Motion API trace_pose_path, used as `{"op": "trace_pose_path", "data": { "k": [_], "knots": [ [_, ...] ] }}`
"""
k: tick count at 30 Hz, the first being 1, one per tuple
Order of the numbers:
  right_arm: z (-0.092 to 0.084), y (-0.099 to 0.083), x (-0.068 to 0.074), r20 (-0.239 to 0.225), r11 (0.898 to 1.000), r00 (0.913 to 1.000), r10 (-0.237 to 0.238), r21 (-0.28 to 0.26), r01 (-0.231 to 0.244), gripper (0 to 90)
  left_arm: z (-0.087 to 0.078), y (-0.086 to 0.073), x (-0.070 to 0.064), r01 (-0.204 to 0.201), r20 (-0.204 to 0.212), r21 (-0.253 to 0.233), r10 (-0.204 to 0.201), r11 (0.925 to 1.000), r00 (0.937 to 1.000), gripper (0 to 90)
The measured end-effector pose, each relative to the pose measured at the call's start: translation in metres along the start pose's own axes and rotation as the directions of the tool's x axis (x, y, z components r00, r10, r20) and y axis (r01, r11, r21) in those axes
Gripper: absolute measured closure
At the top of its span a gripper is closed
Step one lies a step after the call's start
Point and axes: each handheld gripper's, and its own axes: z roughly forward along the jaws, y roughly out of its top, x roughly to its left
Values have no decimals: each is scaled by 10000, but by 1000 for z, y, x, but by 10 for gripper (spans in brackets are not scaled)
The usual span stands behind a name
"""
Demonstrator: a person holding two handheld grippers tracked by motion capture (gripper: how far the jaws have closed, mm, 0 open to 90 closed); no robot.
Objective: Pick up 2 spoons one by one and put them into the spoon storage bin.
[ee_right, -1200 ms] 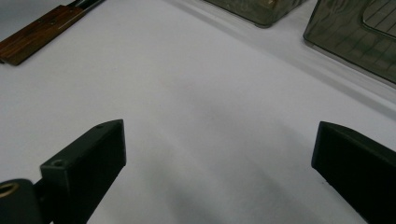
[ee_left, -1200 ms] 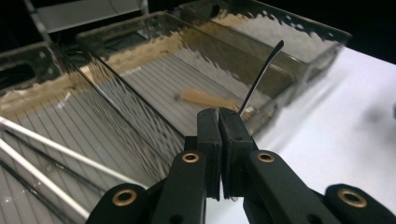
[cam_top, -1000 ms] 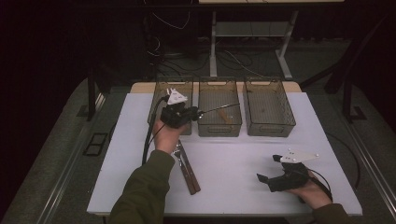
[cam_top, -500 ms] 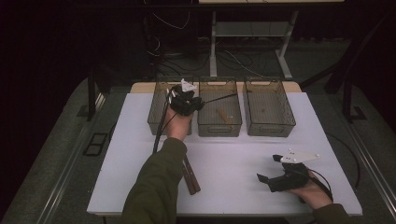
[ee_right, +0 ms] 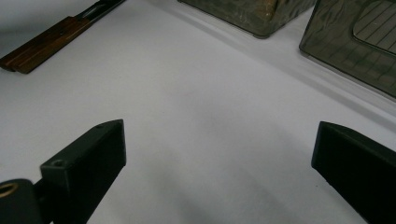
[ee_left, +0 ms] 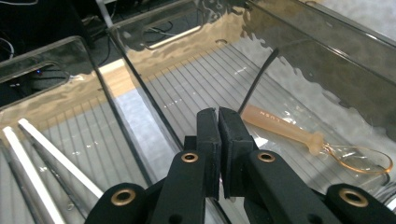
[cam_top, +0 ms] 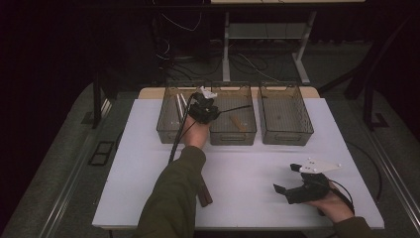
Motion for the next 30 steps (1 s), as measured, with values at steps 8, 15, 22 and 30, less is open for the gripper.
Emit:
{"op": "trace_pose_path", "data": {
  "k": [8,15,22,30],
  "knots": [
    [0,0,0,-9,10000,10000,-44,-3,44,32,3,-1,-5,36,405,92,-40,10000,9992,850],
    [0,0,0,-17,10000,10000,-52,-1,52,32,3,0,-8,10,569,-48,-7,10000,9984,773],
    [1,0,1,-32,10000,10000,-62,43,62,32,-6,-1,-6,-2,950,-255,26,9997,9955,674],
    [2,0,1,-22,10000,10000,-29,85,29,32,-23,-5,-1,59,1731,-608,48,9981,9849,525]
  ]
}}
